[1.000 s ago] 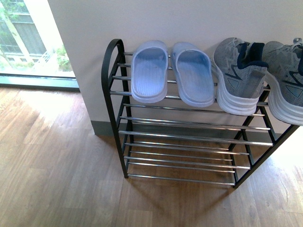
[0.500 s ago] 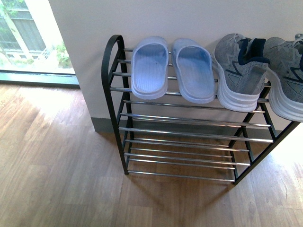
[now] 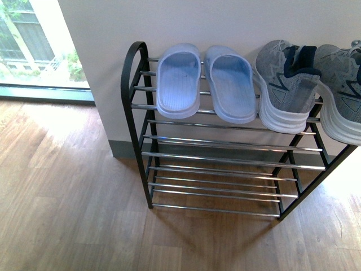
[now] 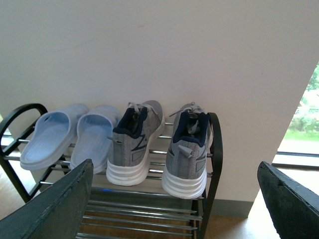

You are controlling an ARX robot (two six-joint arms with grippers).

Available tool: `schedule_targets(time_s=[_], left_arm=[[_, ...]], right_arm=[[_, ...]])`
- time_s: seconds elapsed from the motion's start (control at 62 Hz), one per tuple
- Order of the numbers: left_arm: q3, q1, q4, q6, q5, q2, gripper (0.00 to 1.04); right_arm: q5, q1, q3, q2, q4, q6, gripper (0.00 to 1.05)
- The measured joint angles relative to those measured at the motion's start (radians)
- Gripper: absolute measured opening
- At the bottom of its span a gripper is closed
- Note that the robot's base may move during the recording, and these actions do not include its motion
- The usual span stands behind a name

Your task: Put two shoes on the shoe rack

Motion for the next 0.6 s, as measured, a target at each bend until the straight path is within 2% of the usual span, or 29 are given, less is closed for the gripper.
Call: schedule_targets(time_s=[0.597], left_arm=[[0.000,0.000,-0.221,0.000,0.000,-0.227,0.01]], right_arm=[[0.000,0.000,0.000,0.000,0.000,0.000,0.96]])
